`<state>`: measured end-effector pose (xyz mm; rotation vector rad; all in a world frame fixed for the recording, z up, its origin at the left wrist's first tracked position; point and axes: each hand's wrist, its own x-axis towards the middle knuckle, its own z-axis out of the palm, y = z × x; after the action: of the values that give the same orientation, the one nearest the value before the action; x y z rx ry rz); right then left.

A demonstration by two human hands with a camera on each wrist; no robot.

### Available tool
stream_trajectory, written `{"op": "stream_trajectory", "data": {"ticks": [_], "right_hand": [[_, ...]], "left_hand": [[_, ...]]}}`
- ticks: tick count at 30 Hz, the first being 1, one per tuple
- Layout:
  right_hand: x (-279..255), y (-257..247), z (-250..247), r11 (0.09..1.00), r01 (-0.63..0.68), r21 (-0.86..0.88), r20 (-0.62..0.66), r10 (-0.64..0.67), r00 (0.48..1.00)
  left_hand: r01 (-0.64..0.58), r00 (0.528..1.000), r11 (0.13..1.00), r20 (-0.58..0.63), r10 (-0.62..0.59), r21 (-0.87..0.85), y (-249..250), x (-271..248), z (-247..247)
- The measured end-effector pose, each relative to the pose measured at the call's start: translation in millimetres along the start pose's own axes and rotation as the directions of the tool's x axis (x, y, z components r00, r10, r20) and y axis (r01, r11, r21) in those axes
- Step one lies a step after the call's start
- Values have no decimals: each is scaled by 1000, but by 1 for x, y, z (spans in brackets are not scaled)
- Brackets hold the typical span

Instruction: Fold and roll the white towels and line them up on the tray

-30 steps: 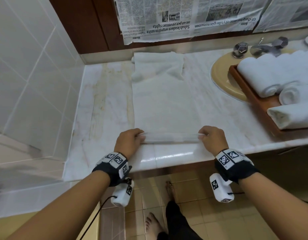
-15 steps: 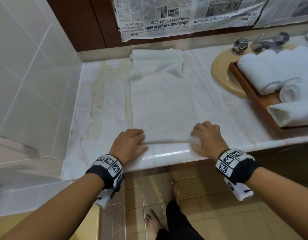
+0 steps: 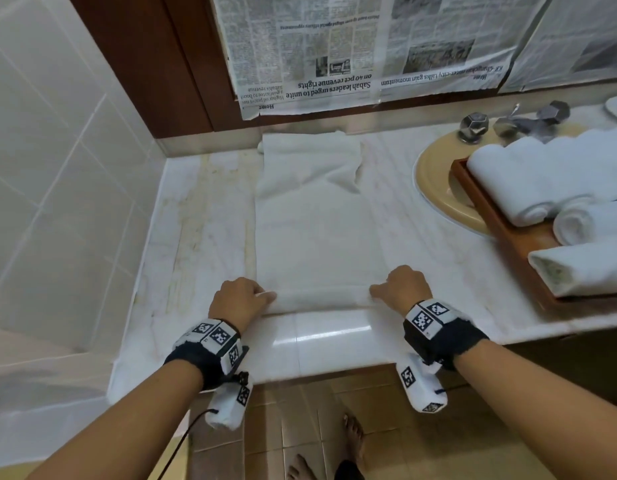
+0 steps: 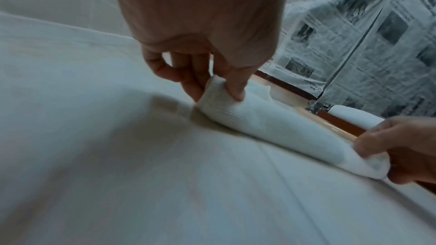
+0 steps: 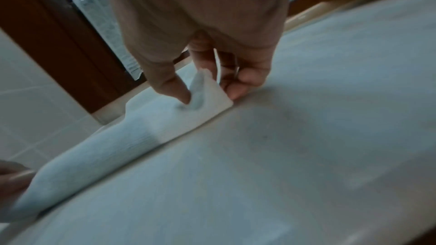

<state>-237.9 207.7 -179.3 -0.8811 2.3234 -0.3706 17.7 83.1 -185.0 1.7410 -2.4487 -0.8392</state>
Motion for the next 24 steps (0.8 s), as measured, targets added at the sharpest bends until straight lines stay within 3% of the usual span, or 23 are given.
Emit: {"op": "stream_trajectory", "data": {"ticks": [2, 4, 7, 9, 14, 17, 20, 21, 23, 24], "right_hand": [[-4, -2, 3, 976, 70, -204, -127, -97, 987], [-10, -4, 12, 875, 256, -411, -203, -362, 910], [-13, -1, 26, 679, 570, -462, -102, -679, 726], [-13, 4, 29, 612, 632, -476, -24, -728, 686], [-7, 0, 26, 562, 596, -574, 31, -712, 701], [-1, -6, 13, 675, 597, -433, 49, -644, 763], [8, -9, -3, 888, 434, -153, 117, -420, 900], [10, -10, -6, 923, 375, -86, 110, -366, 924], [10, -14, -4, 945, 317, -78, 44, -315, 948], [8, -17, 0, 931, 324, -167, -18, -332, 943]], "left_hand": [[5, 999, 991, -35, 0, 137, 2, 4, 2], [-165, 976, 963, -107, 191, 215, 3, 2, 8], [-476, 856, 836, -74, 511, 271, 1, -7, 19], [-532, 827, 812, -60, 559, 240, 1, -13, 22], [-534, 825, 795, -29, 564, 290, 6, -10, 19], [-504, 843, 819, -48, 535, 275, 10, -3, 12], [-340, 940, 937, 20, 339, 81, 13, 0, 0], [-277, 959, 961, 54, 277, 10, 13, 1, -3], [-185, 979, 981, 81, 189, -56, 17, 6, -5], [-157, 984, 986, 78, 161, -51, 20, 11, -4]]}}
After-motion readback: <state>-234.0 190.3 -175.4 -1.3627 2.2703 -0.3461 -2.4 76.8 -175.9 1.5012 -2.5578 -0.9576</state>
